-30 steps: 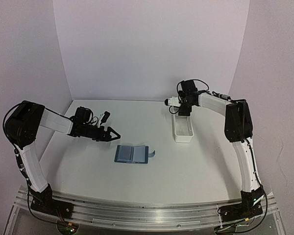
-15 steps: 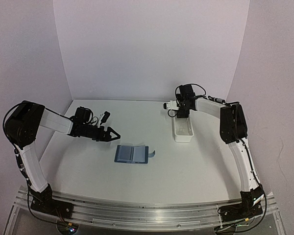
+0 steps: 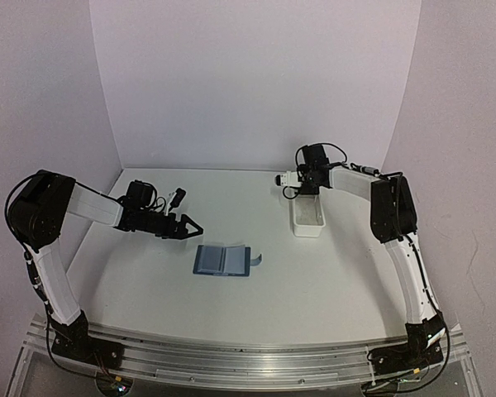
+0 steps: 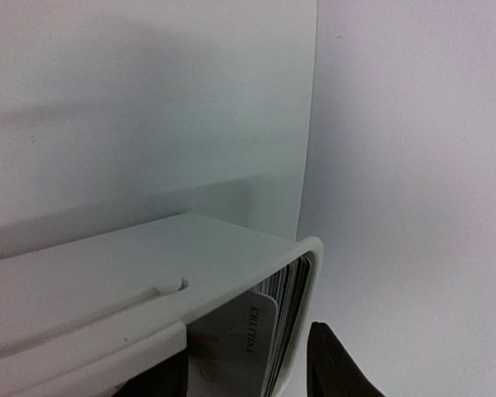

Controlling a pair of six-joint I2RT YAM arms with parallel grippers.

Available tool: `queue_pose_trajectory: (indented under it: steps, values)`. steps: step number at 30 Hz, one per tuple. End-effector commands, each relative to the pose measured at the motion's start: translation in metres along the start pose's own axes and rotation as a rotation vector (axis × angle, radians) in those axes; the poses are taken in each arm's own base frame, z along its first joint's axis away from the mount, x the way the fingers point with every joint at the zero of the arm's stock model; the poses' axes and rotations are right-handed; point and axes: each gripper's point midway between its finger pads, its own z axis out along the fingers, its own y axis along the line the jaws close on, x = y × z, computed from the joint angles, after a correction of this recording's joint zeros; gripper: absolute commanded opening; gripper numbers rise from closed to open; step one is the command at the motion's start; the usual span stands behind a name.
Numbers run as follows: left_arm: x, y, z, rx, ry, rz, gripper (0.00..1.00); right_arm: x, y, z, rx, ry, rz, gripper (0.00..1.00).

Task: Put the credit cards into the card holder
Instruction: Pick up the credit card from the storage box.

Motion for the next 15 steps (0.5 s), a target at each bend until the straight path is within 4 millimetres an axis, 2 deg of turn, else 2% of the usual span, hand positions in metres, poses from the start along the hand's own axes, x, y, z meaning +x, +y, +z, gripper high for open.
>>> queue_pose_trajectory:
  steps: [1,15]
  values:
    - [-0.007,-0.001,-0.003,-0.002,-0.014,0.017,0.96,0.006,-0.02,-0.012,0.05,0.005,0.024,0.39]
    - [-0.006,-0.003,-0.004,0.005,-0.016,0.015,0.96,0.008,-0.028,-0.03,0.04,0.006,0.055,0.04]
